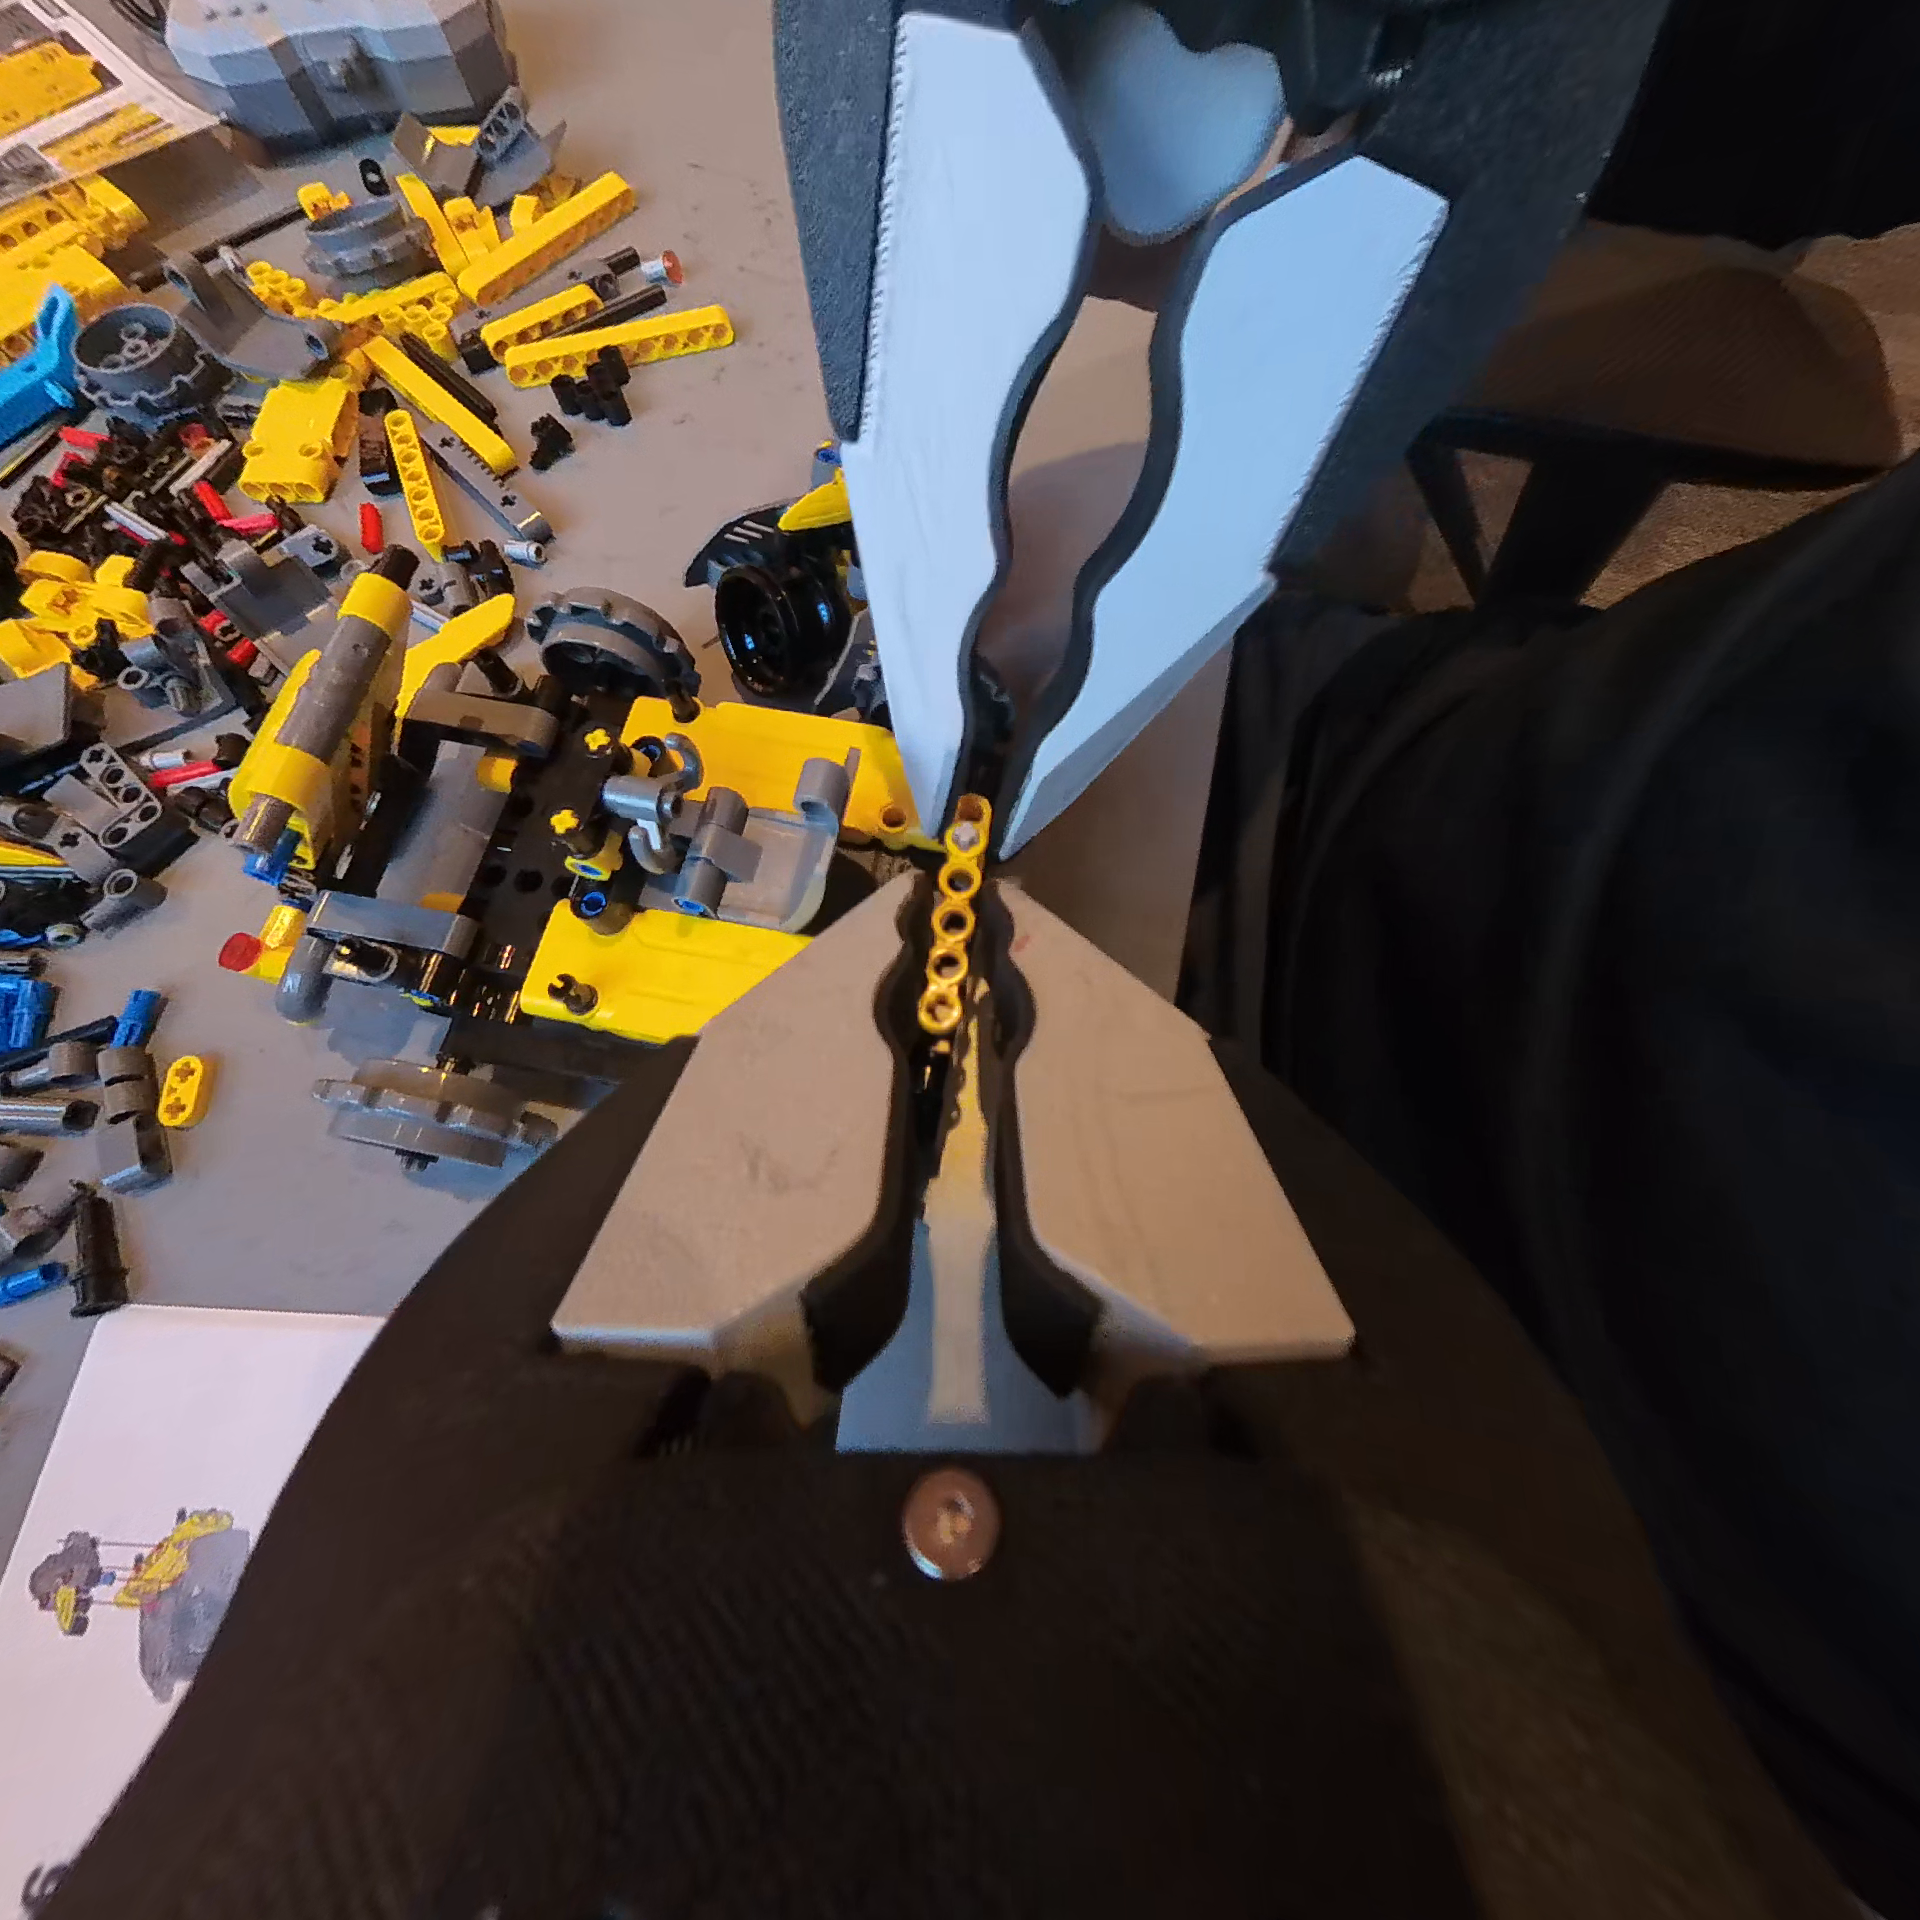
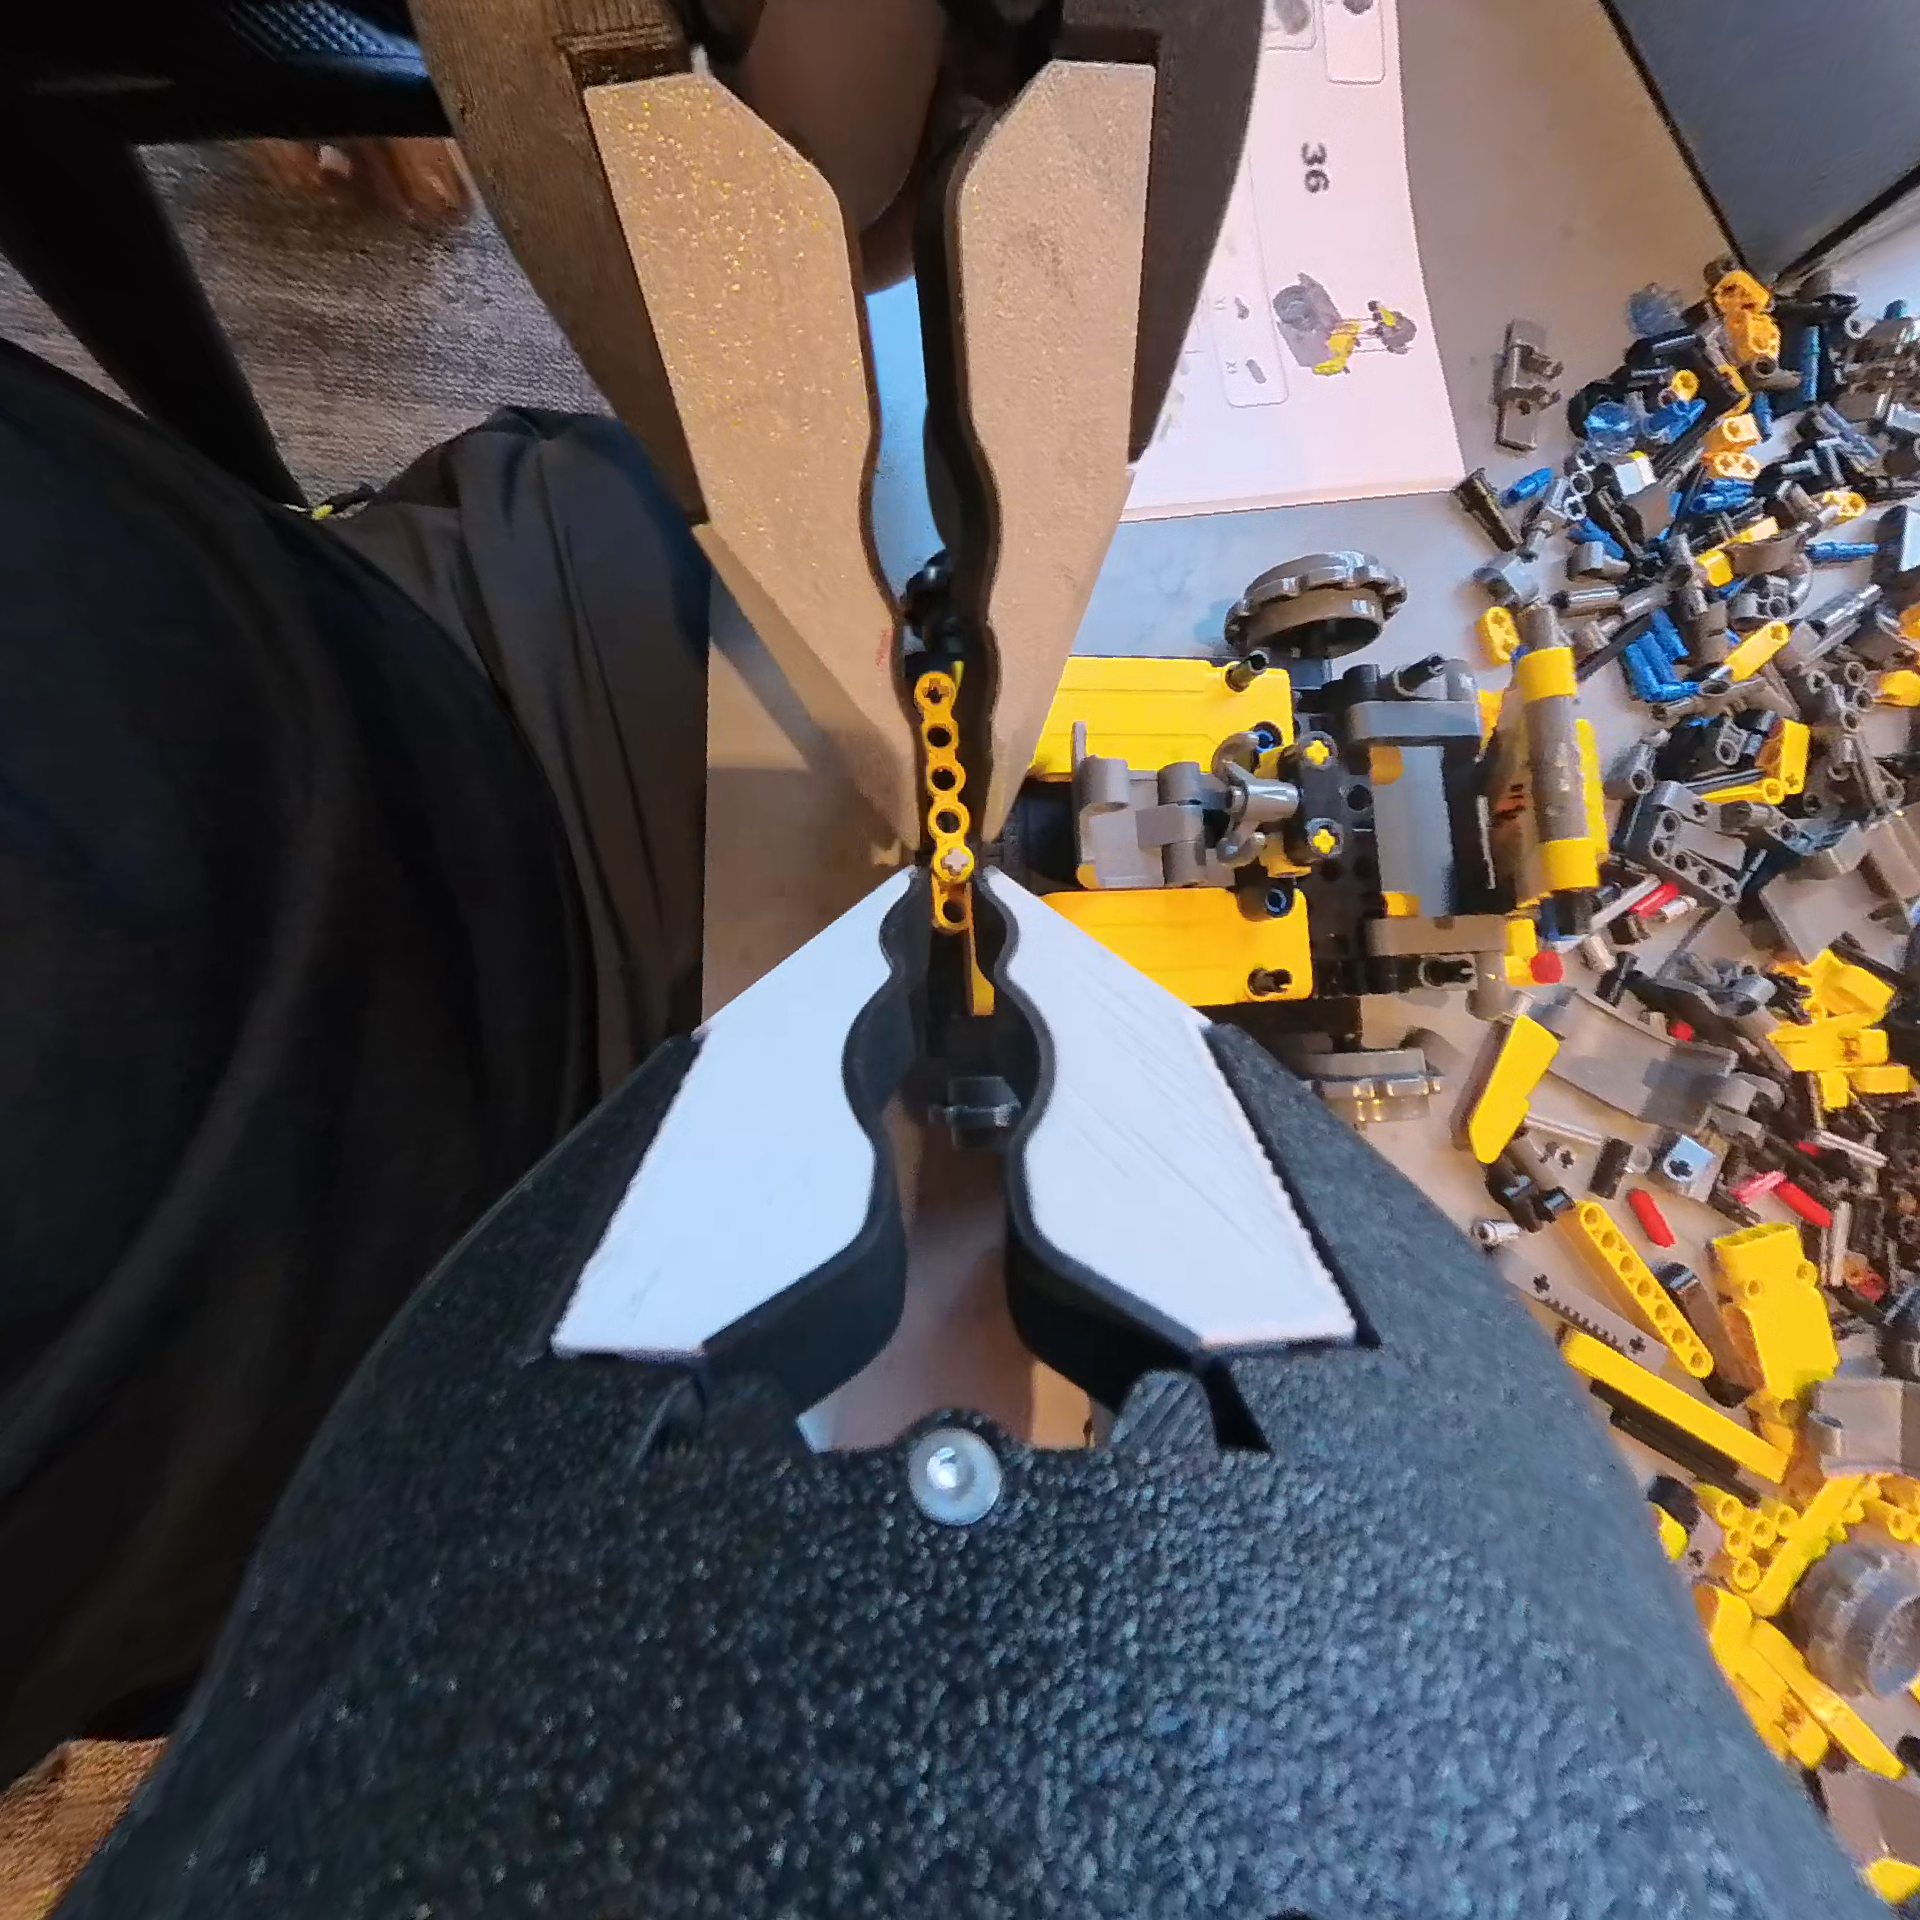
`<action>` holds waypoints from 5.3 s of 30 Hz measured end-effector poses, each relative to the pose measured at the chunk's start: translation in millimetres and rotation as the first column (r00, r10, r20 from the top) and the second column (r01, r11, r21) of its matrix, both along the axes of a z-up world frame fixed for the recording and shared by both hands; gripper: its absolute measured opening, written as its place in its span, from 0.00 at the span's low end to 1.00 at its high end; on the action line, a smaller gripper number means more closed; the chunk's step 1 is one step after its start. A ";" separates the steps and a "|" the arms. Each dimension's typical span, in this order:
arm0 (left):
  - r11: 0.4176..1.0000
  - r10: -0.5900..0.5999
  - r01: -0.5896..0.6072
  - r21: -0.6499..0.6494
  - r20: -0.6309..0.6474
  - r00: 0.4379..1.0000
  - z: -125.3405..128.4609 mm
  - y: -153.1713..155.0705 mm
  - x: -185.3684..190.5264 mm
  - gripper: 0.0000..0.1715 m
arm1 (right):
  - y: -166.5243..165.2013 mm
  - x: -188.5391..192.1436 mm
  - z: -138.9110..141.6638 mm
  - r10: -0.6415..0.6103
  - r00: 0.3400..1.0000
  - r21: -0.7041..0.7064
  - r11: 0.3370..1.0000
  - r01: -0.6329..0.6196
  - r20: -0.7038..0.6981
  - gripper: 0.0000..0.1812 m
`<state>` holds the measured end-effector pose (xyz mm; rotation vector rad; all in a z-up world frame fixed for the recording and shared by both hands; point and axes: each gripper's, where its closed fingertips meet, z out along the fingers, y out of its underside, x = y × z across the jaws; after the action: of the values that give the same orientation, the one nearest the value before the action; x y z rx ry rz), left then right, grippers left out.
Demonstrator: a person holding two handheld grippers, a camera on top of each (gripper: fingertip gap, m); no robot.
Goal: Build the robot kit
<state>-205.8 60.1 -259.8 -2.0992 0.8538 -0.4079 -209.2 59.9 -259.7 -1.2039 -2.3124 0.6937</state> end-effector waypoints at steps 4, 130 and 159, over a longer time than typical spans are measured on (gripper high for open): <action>1.000 -0.010 0.009 -0.028 -0.023 1.000 -7.5 0.0 0.9 0.03 | 0.5 0.9 -6.1 0.003 0.999 -0.010 1.000 -0.003 0.043 0.04; 0.988 -0.016 -0.003 0.154 0.127 0.992 10.8 -26.9 42.7 0.03 | -32.3 38.3 4.3 -0.014 0.967 -0.356 0.931 -0.080 -0.254 0.04; 0.999 -0.010 0.008 0.031 0.082 0.997 -7.0 -19.4 47.1 0.03 | -24.8 42.2 -16.5 0.013 0.990 -0.269 0.962 -0.050 -0.138 0.04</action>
<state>-158.7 40.7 -266.8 -2.0366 0.8168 -0.4797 -166.9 35.1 -276.1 -1.1962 -2.1788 1.0995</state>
